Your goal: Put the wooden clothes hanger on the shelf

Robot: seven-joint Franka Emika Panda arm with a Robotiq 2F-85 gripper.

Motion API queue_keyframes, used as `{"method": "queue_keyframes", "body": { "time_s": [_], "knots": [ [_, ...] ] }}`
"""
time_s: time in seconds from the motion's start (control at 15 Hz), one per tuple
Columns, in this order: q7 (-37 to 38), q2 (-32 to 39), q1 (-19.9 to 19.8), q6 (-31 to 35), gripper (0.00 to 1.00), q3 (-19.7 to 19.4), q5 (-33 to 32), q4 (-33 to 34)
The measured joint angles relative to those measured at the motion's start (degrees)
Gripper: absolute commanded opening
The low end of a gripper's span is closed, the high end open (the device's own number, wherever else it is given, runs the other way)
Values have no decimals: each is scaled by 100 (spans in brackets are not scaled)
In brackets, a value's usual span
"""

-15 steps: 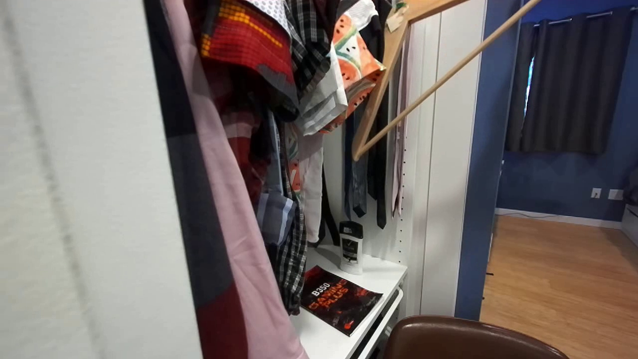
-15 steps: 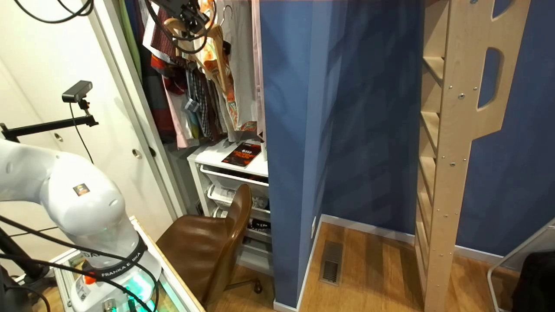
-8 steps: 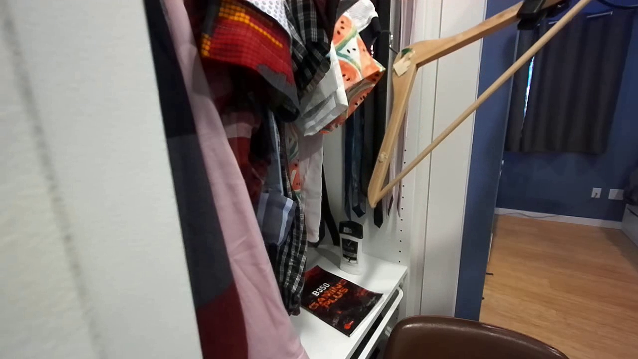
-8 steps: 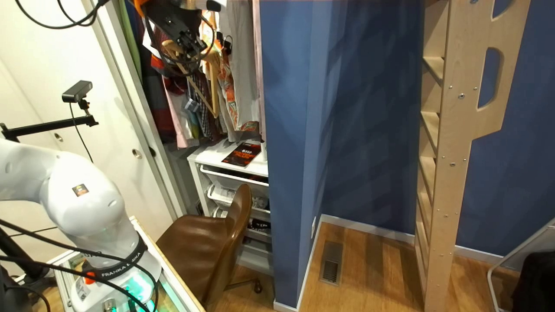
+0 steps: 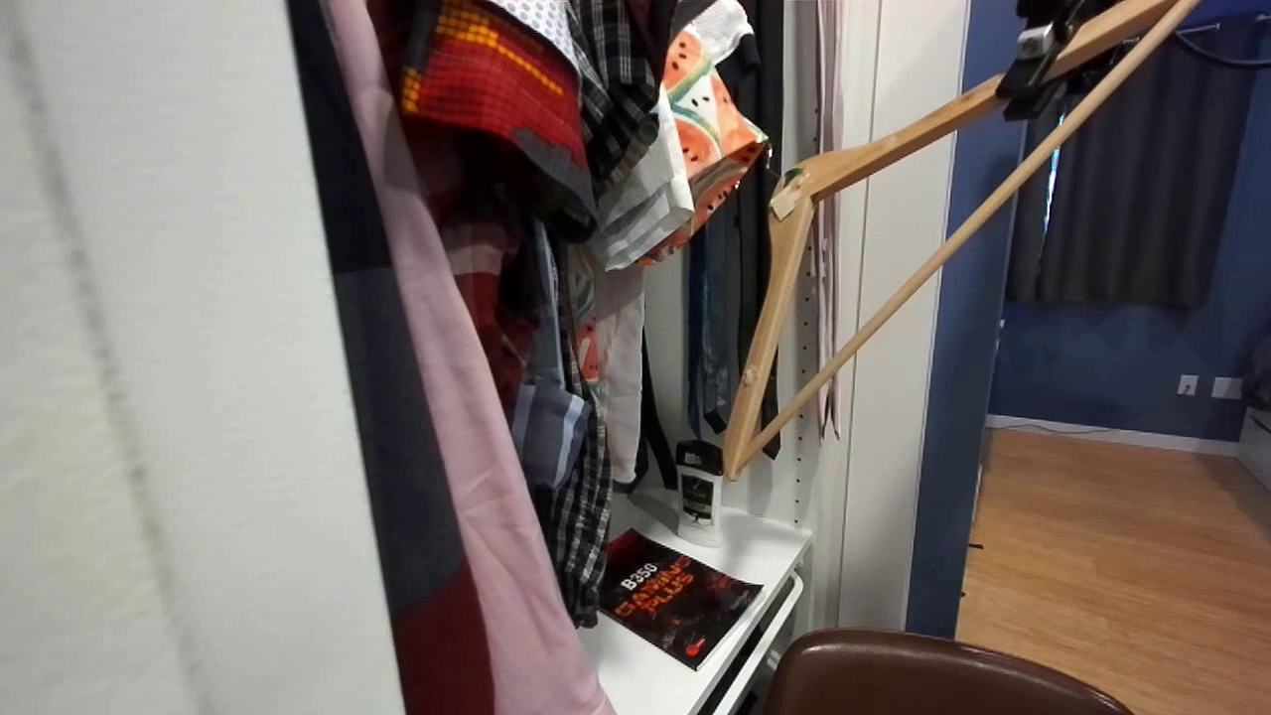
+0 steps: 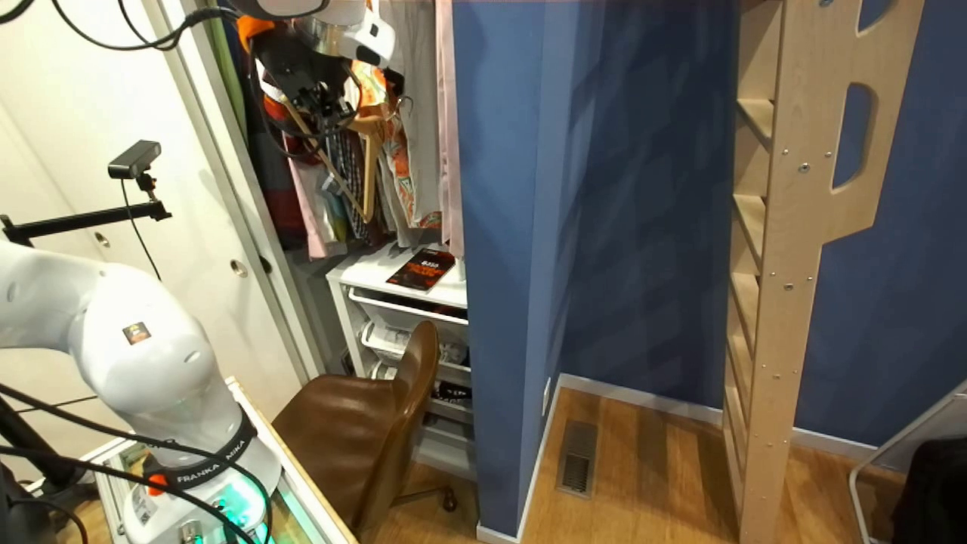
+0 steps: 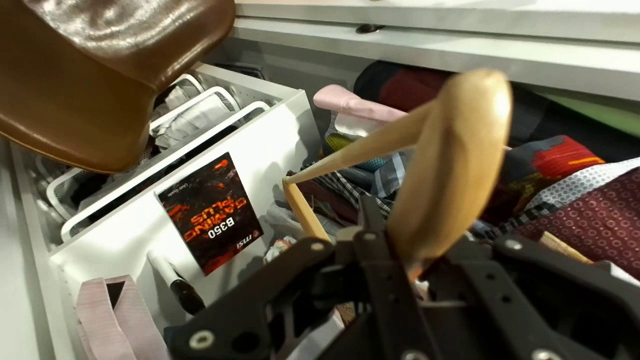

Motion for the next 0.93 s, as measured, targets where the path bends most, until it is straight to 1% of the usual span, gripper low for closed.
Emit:
{"method": "queue_keyframes", "body": {
  "time_s": [0.13,0.4,0.47,0.73,0.93],
  "knots": [
    [63,1,-32,74,16,70,33,-60],
    [83,-1,-54,81,16,78,43,-62],
    [83,-1,-56,81,4,78,44,-62],
    [77,30,-56,107,4,85,101,-122],
    [46,129,-47,421,4,124,495,-440]
  ]
}}
